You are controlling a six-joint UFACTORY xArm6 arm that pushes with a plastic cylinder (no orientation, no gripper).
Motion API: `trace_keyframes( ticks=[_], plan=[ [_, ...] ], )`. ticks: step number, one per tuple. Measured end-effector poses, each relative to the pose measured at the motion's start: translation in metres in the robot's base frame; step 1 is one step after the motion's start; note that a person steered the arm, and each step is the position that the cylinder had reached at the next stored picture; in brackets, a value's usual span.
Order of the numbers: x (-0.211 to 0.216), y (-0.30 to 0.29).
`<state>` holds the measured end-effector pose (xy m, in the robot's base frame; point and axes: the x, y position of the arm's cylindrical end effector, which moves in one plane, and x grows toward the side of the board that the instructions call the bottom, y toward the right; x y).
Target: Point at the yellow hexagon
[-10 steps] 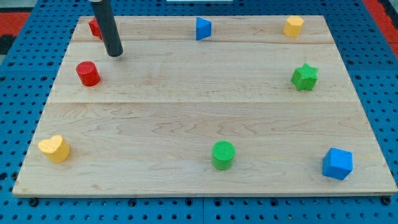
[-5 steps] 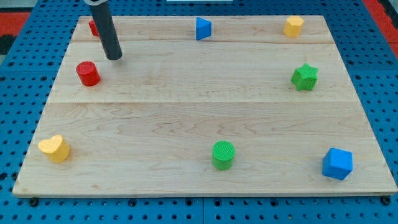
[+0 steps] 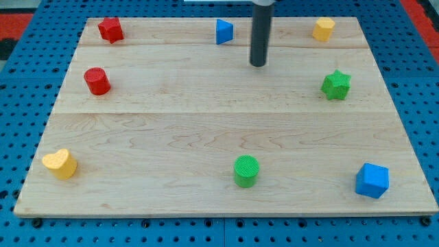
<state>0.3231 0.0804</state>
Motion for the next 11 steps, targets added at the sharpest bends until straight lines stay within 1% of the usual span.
trace_keyframes(
  ticks=[1,2,3,4,5,6,8,9,10,11],
  plan=[
    [0.0,0.0],
    [-0.005,0.02],
    [-0.019,0.06],
    [-0.022,0.06],
    [-0.056,0.06],
    [-0.104,0.06],
    [-0.13,0.063],
    [-0.131,0.062],
    [-0.131,0.074],
    [-0.132,0.112]
  ],
)
